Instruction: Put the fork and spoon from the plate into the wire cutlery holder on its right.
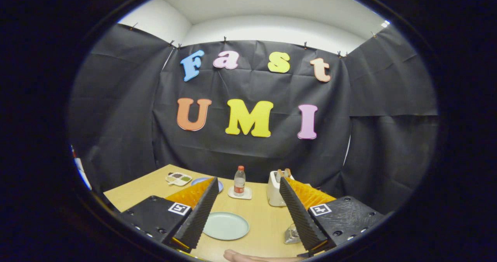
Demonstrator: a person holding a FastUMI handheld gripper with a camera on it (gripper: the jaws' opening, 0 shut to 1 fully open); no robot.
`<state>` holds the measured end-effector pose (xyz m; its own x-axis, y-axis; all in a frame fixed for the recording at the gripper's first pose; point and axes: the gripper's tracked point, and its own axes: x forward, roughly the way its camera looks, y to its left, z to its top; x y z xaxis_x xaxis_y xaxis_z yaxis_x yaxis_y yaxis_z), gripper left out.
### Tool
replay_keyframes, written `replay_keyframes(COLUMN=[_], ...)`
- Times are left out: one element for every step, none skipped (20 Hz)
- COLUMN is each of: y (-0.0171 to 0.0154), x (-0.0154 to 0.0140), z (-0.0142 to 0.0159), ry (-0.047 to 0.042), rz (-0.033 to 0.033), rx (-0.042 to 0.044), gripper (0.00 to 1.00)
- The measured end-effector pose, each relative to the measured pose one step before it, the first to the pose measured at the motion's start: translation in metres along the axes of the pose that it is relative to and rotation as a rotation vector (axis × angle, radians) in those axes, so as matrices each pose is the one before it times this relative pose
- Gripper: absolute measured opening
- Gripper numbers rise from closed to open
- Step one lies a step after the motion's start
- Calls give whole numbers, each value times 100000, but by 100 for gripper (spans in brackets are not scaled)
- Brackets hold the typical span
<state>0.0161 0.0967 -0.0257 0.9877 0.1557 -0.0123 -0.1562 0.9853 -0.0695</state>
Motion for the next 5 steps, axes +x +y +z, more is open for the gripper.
replay_keyframes(y=[-76,-80,-142,30,144], x=[30,189,153,60,55], z=[140,11,-32,-196,-116], ry=[-136,-223,180,426,356], rz=[148,-130,-231,58,410], rx=[14,-137,-100,-6,-72], gripper=[95,95,95,95,95])
